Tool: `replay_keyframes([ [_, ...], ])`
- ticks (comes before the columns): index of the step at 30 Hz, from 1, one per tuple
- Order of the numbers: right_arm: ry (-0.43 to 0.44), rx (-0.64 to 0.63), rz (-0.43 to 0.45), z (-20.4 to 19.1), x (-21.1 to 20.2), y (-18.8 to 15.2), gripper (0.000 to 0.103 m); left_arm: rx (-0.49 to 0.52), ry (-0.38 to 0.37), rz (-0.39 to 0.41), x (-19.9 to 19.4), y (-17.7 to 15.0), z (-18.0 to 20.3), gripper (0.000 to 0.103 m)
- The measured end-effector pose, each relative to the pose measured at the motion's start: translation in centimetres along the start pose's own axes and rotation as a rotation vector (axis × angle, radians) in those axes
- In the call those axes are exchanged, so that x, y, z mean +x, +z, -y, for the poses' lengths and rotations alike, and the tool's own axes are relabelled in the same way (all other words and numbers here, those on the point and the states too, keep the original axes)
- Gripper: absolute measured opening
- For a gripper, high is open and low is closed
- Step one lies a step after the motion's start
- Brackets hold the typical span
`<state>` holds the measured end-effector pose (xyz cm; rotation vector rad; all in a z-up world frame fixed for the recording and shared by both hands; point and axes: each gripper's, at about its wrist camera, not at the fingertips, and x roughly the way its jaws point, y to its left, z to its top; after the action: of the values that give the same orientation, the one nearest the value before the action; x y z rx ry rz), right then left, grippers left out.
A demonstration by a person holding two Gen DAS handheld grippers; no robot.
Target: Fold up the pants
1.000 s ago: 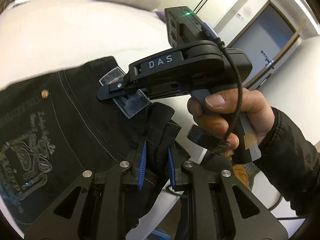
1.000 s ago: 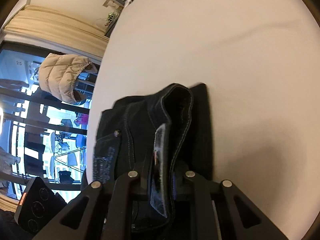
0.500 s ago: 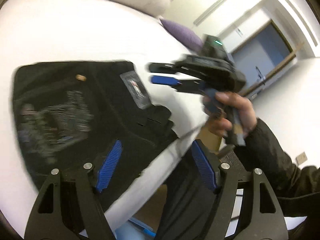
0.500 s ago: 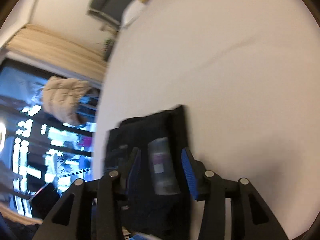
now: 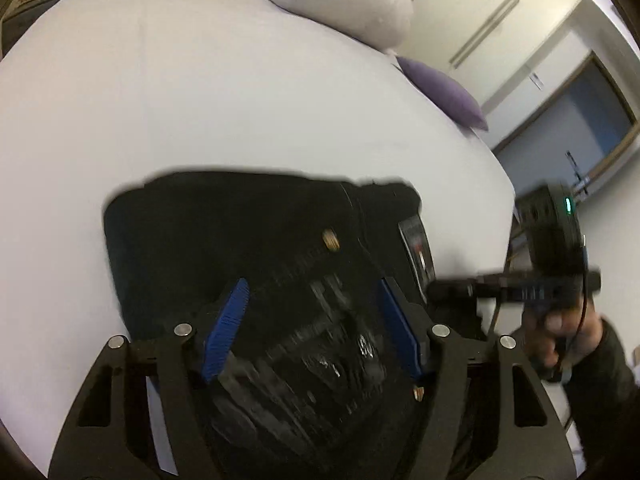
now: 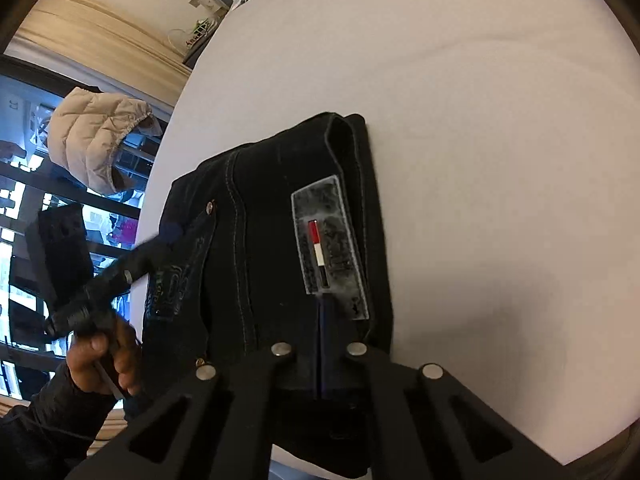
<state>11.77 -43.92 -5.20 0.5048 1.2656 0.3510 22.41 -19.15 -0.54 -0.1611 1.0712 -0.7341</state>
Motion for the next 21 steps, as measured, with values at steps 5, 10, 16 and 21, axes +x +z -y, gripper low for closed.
replay_keyframes([
  [5, -0.004, -0.006, 0.012, -0.3, 0.4, -0.1, 0.000, 0.135, 0.039, -0.017, 0.0, -6.3, 3.3, 0.064],
  [10, -0.010, -0.016, 0.027, -0.2, -0.3, -0.8, 0.000, 0.328, 0.117, 0.014, -1.4, -10.8, 6.1, 0.066],
  [16, -0.003, -0.016, 0.147, -0.8, -4.2, -1.2, 0.069, 0.285, 0.133, 0.048, -4.3, -11.5, 5.0, 0.066],
  [21, 0.063, 0.055, 0.199, 0.8, -5.4, 0.4, 0.070, 0.061, 0.130, 0.142, -7.6, -9.6, 0.1, 0.083],
])
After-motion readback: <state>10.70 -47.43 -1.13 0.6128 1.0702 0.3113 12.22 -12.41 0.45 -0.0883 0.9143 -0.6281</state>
